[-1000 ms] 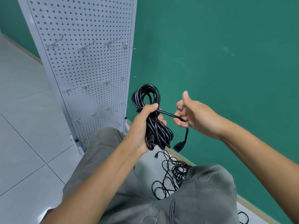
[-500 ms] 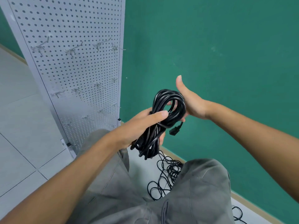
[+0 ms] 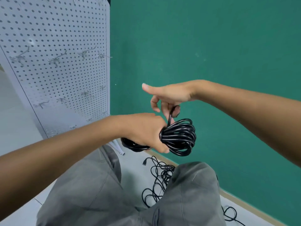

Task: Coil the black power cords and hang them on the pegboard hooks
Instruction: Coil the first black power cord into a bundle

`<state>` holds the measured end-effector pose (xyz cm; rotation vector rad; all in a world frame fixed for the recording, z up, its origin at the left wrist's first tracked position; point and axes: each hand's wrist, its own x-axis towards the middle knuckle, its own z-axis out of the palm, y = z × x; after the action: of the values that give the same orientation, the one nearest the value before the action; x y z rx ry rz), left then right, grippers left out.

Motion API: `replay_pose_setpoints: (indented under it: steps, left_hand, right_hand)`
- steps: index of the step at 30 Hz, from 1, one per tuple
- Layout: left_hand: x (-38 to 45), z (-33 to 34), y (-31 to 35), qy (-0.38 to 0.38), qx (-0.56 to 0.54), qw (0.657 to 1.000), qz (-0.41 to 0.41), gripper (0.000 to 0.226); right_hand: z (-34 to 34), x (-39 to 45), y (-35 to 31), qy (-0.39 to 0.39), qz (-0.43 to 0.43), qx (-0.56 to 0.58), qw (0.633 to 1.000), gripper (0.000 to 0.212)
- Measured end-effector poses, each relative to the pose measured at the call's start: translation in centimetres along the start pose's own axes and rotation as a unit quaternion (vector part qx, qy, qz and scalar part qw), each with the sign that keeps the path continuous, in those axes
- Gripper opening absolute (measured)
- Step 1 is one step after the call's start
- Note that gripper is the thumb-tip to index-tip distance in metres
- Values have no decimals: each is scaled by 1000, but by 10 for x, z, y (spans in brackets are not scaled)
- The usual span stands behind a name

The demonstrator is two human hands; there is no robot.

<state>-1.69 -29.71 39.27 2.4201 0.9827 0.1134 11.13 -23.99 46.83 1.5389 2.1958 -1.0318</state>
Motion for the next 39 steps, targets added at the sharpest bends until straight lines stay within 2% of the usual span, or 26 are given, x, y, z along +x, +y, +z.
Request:
replay_pose_setpoints:
  steps: [2,6,10,13,18,20,22,26,28,32,35,37,39]
  left_hand:
    - [7,2,1,-12,23,1000,-17,34]
    - [18,5,-7,-58,-152,983,-84,43]
    - [32,14,-4,-43,-188,977,-91,33]
    - [42,15,-4,-17,-207,970,-128,36]
    - [58,16,-10,58,-261,942,-203,70]
    - [60,14,-12,70,-298,930,-204,67]
    - [59,14,-15,87,-317,920,-213,63]
    - [53,21,-21,150,-339,899,-233,83]
    - [53,23,-26,186,-365,882,-235,85]
    - [47,25,-27,213,-474,828,-211,58]
    - [37,31,-27,224,-552,782,-183,31]
    - [31,36,-24,222,-601,752,-154,28]
    - [22,41,-21,216,-642,724,-127,36]
  right_hand:
    - [3,-2,-11,12,13,-93,996,83]
    - [8,-6,-22,25,63,-226,972,88]
    - [13,-7,-23,70,119,-329,934,88]
    - [13,-9,-20,105,122,-399,903,74]
    - [15,-15,-17,159,95,-484,855,41]
    - [11,-18,-15,173,107,-502,841,28]
    - [5,-24,-10,178,130,-505,834,23]
    - [-1,-41,-1,151,106,-426,886,29]
    - [5,-45,5,173,79,-391,900,30]
    - [22,-45,22,252,36,-347,903,29]
    - [30,-47,34,271,-14,-278,922,29]
    - [38,-47,39,291,-49,-235,926,31]
    - [46,-50,42,310,-74,-194,928,33]
